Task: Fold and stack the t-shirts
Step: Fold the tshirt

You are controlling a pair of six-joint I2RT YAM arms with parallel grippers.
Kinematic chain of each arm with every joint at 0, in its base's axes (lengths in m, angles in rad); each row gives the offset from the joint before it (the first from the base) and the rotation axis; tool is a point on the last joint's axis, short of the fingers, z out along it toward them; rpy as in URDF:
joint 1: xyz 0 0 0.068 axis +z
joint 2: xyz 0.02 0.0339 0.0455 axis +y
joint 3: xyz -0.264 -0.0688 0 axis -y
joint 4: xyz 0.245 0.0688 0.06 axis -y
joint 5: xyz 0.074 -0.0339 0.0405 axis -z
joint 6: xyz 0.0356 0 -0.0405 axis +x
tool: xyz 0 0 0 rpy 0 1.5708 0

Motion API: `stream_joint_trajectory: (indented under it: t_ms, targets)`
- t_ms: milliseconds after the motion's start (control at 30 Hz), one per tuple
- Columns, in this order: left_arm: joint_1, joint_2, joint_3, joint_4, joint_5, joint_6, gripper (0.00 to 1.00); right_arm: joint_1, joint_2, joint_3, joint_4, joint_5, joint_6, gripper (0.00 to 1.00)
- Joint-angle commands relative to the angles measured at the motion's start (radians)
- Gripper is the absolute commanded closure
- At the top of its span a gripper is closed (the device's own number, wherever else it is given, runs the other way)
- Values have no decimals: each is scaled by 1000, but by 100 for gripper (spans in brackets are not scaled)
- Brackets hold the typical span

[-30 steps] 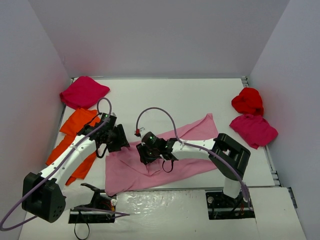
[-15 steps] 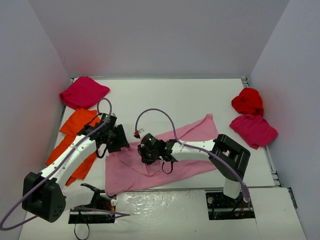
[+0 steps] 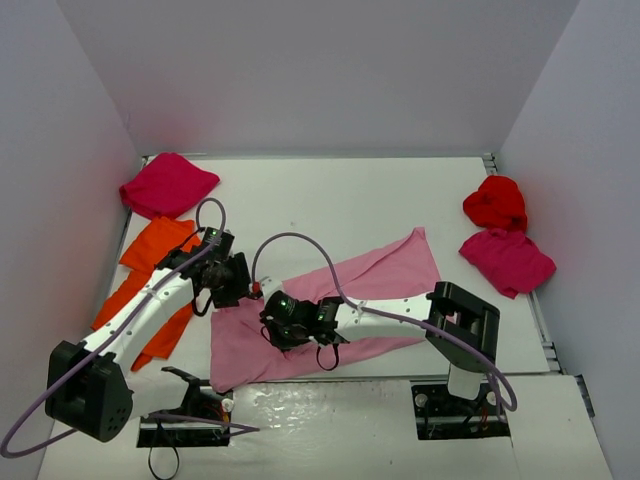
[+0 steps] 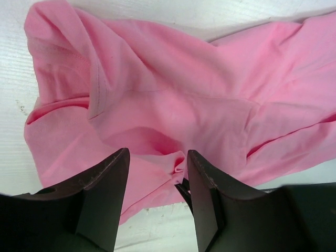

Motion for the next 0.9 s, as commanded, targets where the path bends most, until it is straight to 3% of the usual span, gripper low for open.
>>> stream_joint_trajectory:
  t_ms: [0,500,633,733,867]
  targets:
    - [-7,12,75,68,10,-9,55,93,-61,48,43,-16,-18,100]
    - [-4,-57,201,-52,-125,14,55,225,-73,60,57,21,-8,99]
    - [-4,-92,216,-67,-132,3,54,243,-52,60,58,33,11,64]
    - [-4,-104,212,-73,-134,1,54,259,-55,66,61,67,16,45]
    - [-4,-123,194,-79,-135,-2,54,268,-80,63,63,123,24,45]
